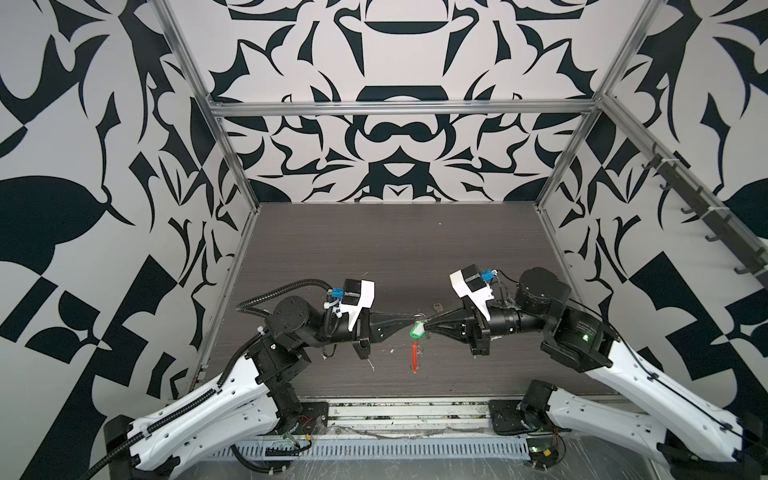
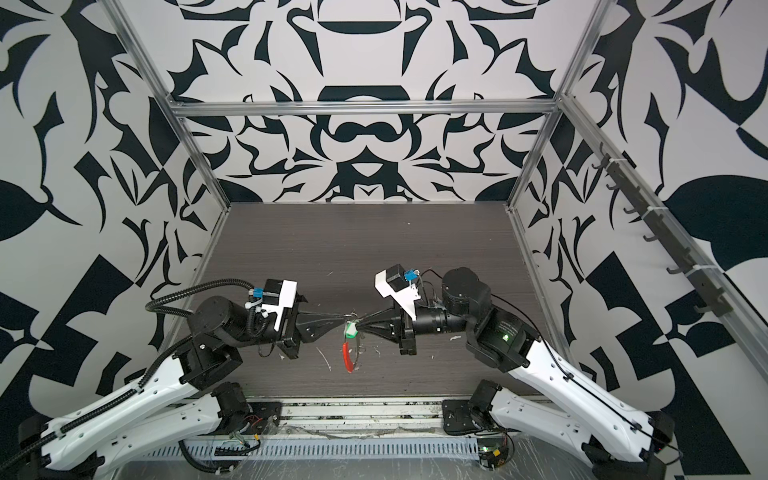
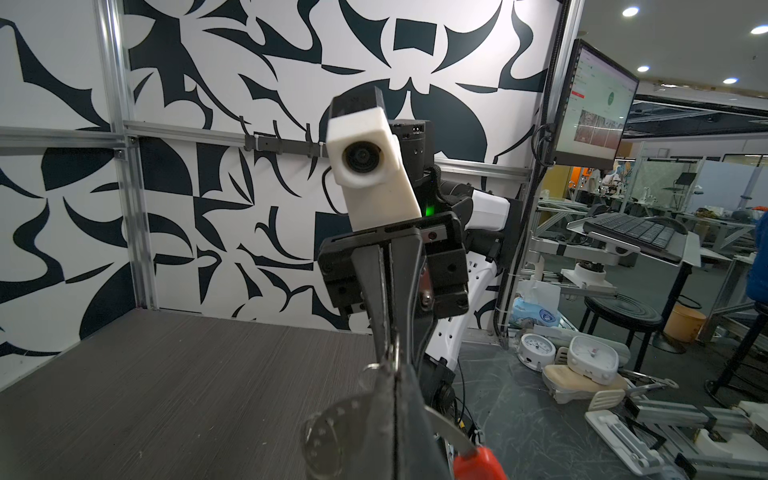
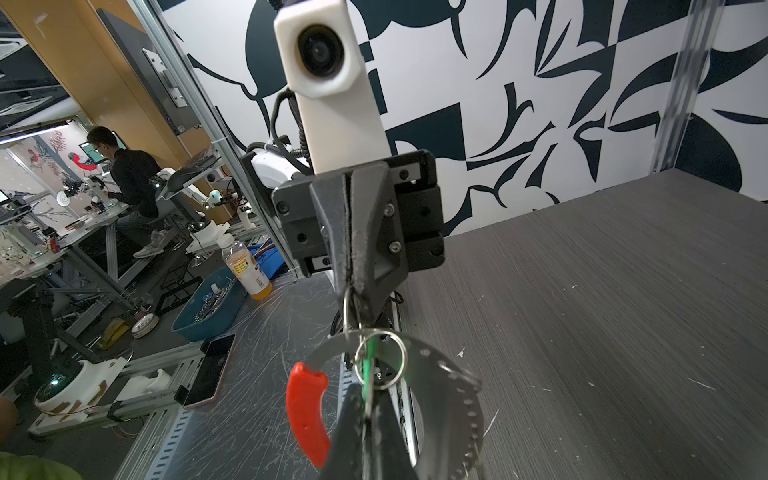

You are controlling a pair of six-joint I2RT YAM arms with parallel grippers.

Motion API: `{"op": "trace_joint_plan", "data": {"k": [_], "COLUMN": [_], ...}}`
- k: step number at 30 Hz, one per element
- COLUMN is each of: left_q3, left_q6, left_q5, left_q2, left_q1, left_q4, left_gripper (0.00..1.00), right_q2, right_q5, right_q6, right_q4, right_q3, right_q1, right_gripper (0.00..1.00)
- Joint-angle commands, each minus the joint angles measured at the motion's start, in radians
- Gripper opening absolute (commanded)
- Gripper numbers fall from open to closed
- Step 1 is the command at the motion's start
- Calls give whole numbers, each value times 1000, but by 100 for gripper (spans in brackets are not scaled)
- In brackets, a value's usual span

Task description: Remove the keys from the keyring

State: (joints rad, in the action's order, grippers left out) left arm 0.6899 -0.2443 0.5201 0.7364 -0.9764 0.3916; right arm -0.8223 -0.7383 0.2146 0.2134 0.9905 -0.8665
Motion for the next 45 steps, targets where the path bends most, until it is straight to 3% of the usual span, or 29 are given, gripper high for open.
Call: {"op": "trace_joint_plan", "data": {"k": [1, 26, 45], "left_q3": [33, 47, 45], "left_q6": [6, 5, -10], "left_q5": [1, -42, -246], "left_q2": [-14, -1, -44], "left_q1": [-3, -4, -14], "left_q4": [-8, -42, -80], "left_gripper": [0, 0, 0], "right_q2": [30, 35, 58], "right_q5": [31, 55, 131], "right_q6": [-20, -39, -67], "right_q4": [-50, -32, 44], "right_q3": [51, 93, 78], "right_q1": [-1, -1, -2], "right_gripper": [0, 0, 0]}}
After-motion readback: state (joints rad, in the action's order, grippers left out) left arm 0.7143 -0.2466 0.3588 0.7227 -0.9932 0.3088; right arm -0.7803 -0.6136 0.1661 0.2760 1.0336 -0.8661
